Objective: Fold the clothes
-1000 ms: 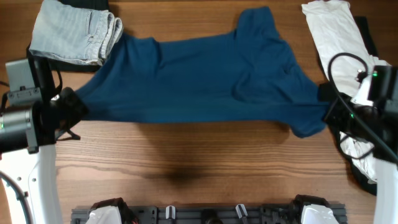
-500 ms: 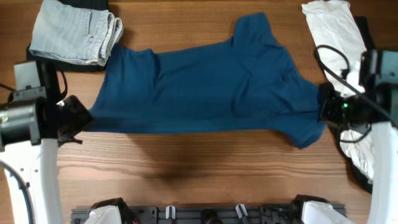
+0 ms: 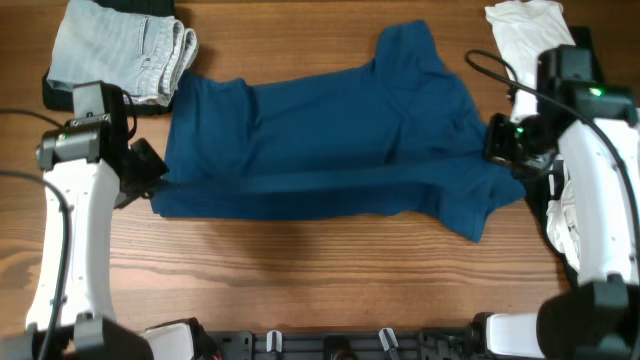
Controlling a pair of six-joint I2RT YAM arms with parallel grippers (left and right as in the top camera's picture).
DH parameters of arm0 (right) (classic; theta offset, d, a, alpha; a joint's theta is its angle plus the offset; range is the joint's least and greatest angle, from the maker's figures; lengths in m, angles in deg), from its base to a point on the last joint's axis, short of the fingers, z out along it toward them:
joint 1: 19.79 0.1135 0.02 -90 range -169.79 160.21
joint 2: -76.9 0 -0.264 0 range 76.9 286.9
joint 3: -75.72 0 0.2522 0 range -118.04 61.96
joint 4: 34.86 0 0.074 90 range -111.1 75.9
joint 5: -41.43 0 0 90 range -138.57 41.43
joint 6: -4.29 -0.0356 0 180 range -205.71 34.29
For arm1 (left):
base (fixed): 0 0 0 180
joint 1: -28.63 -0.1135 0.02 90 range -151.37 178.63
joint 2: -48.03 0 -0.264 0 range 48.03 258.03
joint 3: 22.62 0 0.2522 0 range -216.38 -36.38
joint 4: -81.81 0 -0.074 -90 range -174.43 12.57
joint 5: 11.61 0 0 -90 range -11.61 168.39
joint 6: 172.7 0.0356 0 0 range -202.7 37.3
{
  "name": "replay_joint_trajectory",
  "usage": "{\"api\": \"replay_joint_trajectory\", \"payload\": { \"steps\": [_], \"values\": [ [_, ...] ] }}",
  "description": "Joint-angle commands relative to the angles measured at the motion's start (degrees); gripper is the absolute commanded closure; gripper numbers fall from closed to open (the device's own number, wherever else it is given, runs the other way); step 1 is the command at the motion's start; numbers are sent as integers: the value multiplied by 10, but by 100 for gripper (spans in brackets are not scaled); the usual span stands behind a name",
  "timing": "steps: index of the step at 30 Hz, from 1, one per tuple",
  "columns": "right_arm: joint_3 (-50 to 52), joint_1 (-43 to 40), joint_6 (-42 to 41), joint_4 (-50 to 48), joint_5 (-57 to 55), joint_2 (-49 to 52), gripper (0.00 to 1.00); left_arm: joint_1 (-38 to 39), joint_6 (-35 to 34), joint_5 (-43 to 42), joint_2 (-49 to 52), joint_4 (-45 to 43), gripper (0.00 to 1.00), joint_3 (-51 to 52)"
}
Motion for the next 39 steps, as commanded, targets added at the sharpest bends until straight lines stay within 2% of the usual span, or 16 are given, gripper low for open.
{"api": "replay_joint_trajectory", "payload": {
  "steps": [1, 10, 20, 21, 22, 24, 25, 26, 28, 31, 34, 39],
  "values": [
    [5, 22, -3, -25, 6, 52, 96, -5, 1, 1, 50, -36, 96, 6],
    [5, 28, -3, -78, 6, 139, 96, -5, 1, -3, 129, -109, 96, 6],
    [5, 28, -6, -119, 6, 172, 95, -5, 1, -33, 140, -168, 96, 6],
    [5, 28, -5, -120, 6, 172, 91, -5, 1, -33, 140, -168, 92, 6],
    [5, 28, -5, -122, 7, 172, 84, -5, 2, -33, 140, -167, 82, 6],
    [5, 28, -3, -127, 7, 172, 61, -5, 5, -33, 140, -165, 55, 6],
    [3, 28, -2, -127, 7, 172, 54, -5, 6, -32, 140, -165, 42, 6],
    [-1, 28, -2, -127, 7, 172, 48, -5, 9, -33, 140, -165, 33, 6],
    [-14, 28, 0, -124, 7, 170, 42, -5, 10, -32, 140, -168, 23, 6],
    [-54, 28, 15, -110, 6, 163, 36, -6, 31, -33, 139, -188, 15, -3],
    [-108, 28, 45, -85, 23, 161, 32, -6, 66, -44, 138, -186, 14, -30],
    [-195, 28, 82, -56, 37, 161, 24, 3, 126, -115, 137, -186, 13, -96]
  ]
}}
